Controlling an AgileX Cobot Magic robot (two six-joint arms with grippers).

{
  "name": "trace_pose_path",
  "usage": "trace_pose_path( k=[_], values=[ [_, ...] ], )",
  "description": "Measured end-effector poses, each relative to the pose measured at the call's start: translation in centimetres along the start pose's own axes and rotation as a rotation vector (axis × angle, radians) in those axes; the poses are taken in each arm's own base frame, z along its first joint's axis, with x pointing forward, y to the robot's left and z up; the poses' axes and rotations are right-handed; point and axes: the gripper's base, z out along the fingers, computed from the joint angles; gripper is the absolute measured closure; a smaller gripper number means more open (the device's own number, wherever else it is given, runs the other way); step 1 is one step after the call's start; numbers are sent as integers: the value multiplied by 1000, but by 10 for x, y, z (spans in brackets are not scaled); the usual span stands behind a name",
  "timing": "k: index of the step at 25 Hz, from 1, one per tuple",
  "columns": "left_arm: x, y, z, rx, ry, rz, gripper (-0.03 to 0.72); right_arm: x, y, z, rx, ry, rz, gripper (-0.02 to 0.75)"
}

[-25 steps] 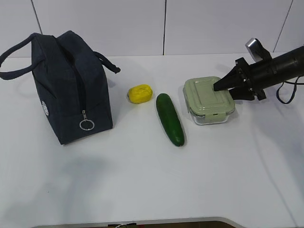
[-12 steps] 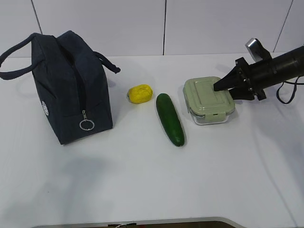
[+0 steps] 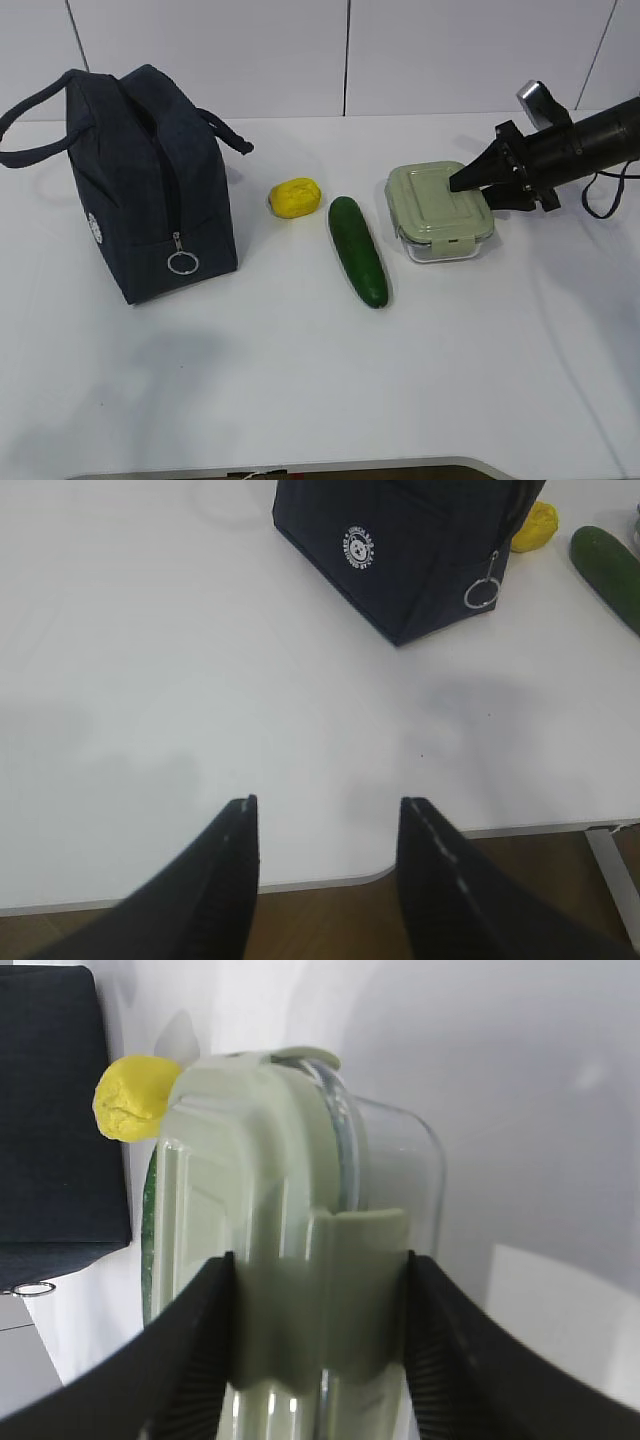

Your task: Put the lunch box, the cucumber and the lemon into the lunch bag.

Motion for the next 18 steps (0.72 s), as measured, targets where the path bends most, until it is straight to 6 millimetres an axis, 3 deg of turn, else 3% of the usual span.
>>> trace_pose_path(
  k=[18],
  values=[
    [0, 0, 0, 0, 0, 0, 374, -5, 2, 1, -34, -57, 112, 364]
  ],
)
